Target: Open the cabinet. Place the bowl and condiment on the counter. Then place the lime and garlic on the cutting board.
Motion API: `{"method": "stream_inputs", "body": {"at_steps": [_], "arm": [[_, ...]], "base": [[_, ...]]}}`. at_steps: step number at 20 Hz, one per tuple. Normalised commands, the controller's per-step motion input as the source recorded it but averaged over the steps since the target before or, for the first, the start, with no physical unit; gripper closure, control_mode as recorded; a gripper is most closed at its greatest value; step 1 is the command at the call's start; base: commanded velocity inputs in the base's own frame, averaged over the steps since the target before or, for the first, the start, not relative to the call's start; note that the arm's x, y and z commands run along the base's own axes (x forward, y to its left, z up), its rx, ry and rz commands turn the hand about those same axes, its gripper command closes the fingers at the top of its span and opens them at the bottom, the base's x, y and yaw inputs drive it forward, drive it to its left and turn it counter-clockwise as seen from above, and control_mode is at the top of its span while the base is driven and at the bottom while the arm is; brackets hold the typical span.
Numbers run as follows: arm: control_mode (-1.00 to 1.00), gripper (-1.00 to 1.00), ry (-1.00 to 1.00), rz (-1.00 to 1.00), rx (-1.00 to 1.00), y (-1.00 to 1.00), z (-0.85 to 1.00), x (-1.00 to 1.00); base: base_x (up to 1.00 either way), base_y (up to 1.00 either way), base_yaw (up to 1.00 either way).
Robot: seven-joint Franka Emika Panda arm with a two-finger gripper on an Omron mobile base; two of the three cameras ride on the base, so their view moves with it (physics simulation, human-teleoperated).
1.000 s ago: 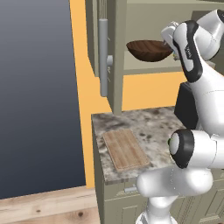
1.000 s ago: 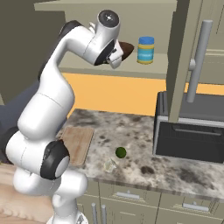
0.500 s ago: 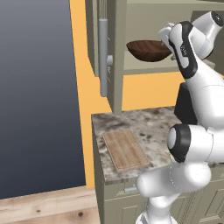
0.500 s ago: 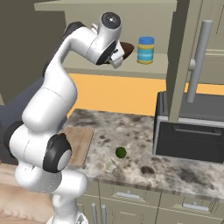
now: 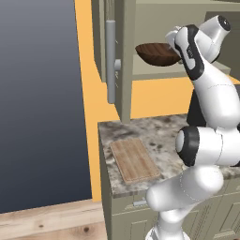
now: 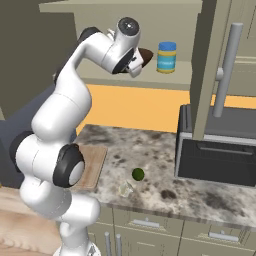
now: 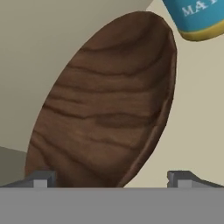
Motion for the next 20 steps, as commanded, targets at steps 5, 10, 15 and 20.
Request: {"method": "stream_inputs", "body": {"at_steps": [5, 10, 15, 20], "arm": [[-1.00, -1.00, 0.00, 0.00, 0.00, -0.02, -0.03, 0.22], [-1.00, -1.00, 0.00, 0.00, 0.00, -0.04, 0.00, 0.16], [-1.00, 1.00, 0.01, -0.01, 0.00, -0.06, 0.00, 0.00], [-1.00, 1.00, 0.00, 0.00, 0.00, 0.00, 0.00, 0.00]], "base": [[0.00, 0.00, 0.00], [0.00, 0.00, 0.00], [0.00, 0.00, 0.00], [0.00, 0.00, 0.00]]}}
